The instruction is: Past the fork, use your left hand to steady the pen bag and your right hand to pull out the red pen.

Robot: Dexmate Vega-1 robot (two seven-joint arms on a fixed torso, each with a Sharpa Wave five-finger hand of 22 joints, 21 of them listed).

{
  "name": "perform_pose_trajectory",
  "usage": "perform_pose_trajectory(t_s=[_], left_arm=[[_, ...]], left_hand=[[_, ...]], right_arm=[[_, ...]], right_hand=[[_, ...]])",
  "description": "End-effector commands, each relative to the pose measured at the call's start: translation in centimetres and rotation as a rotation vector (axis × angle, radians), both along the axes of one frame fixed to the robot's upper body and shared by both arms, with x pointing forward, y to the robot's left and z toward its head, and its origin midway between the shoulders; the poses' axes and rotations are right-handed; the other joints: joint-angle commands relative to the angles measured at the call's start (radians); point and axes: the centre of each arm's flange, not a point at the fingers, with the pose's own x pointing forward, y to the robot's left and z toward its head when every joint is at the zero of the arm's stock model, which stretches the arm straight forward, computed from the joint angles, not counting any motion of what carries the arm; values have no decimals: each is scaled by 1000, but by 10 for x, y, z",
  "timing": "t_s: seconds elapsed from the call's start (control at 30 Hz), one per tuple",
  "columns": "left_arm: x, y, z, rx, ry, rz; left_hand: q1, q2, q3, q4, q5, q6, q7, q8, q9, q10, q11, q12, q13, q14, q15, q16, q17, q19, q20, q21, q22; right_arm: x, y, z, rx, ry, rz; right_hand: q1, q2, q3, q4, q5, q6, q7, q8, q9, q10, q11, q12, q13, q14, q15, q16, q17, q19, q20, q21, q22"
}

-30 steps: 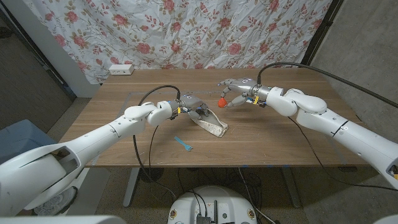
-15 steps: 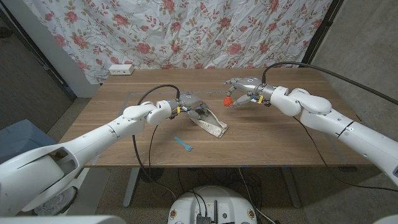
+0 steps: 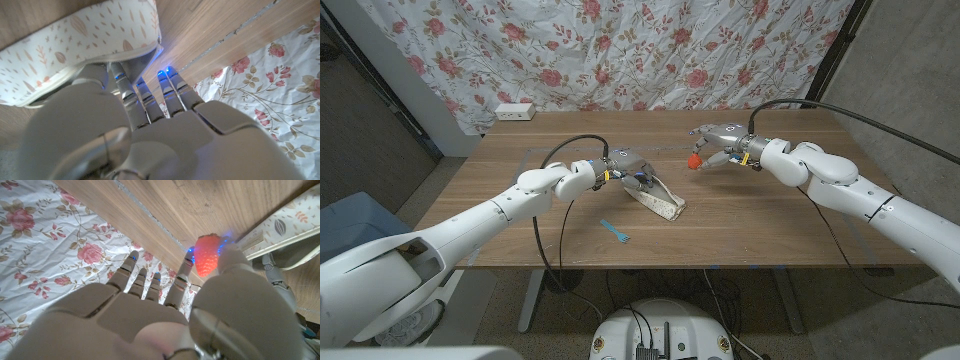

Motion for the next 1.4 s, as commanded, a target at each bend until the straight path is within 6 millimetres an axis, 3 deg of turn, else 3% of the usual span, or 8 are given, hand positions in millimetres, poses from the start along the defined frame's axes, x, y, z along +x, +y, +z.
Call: perform_pose_trajectory(t_s=[0.03,0.6,1.4], left_arm=[[-4,0,7,-39,-11,2],[-20,1,19,-74,-38,-9],[-22,12,32,-153,-72,4]], left_hand=[[12,7,5,-7,3,14,6,6,3,15,-1,9,2,11,-130,3,2,11,-1,4,3],[46,20,11,-11,1,114,19,17,1,73,-7,13,2,28,-138,2,3,33,-12,9,4],[40,18,3,-3,-1,96,17,-5,2,74,-5,7,1,36,-137,0,4,32,-14,7,4]], right_arm=[[8,-15,-2,26,8,-38],[17,-32,-16,79,25,-84],[38,-51,-34,136,50,-141]], right_hand=[[3,7,-4,0,1,8,-3,7,6,7,0,-2,4,11,-4,9,4,13,-3,3,1],[2,9,-6,0,-1,10,-3,10,7,7,0,-4,5,19,-8,13,6,14,-4,3,1],[1,12,-11,-1,-3,13,-3,14,9,15,-2,-3,5,39,-25,22,9,27,-12,6,1]])
